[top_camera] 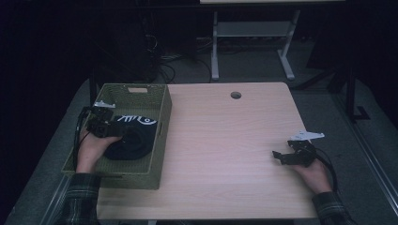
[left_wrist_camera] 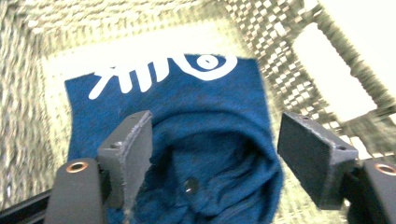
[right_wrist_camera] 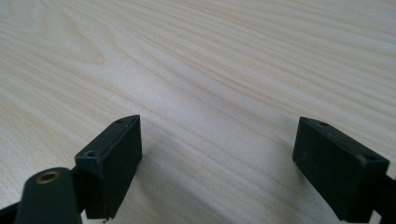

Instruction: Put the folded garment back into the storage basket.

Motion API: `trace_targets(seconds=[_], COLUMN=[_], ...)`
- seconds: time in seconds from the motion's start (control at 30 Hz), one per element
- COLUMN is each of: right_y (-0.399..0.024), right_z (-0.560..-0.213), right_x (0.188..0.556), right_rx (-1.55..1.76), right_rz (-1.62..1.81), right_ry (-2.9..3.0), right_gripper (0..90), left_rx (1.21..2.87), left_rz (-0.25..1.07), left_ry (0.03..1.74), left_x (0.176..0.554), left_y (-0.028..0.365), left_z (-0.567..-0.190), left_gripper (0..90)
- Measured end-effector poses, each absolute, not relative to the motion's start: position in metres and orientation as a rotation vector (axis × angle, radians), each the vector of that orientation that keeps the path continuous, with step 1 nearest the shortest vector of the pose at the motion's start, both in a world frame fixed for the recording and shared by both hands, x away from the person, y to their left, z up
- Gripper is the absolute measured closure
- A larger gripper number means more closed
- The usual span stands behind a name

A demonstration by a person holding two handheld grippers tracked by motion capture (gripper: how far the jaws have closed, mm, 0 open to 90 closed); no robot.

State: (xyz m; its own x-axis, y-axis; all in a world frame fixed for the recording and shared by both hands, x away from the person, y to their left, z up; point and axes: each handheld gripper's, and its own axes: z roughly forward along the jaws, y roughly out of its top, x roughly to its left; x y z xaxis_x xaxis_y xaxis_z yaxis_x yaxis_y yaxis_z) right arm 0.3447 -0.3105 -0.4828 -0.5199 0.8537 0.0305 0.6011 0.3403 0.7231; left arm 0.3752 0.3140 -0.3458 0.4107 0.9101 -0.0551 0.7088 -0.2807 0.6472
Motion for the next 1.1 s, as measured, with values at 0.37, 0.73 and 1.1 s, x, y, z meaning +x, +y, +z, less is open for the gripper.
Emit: trace_targets(seconds=[0.37, 0.73, 1.1], right_y=[-0.310, -0.310, -0.310], right_z=[-0.483, -0.483, -0.483], right_x=[0.345, 0.344, 0.344], right_rx=[1.288, 1.294, 1.293], right_rz=[0.988, 0.989, 0.991], right_ry=[2.255, 2.257, 2.259], right_gripper=[15.3, 15.1, 14.9], left_rx=[2.070, 2.072, 2.058], left_rz=[0.425, 0.385, 0.346], left_ry=[1.272, 1.148, 1.050], left_x=[0.374, 0.375, 0.372], left_y=[0.291, 0.252, 0.206], left_z=[-0.325, -0.311, -0.309], left_gripper=[20.4, 18.2, 18.3])
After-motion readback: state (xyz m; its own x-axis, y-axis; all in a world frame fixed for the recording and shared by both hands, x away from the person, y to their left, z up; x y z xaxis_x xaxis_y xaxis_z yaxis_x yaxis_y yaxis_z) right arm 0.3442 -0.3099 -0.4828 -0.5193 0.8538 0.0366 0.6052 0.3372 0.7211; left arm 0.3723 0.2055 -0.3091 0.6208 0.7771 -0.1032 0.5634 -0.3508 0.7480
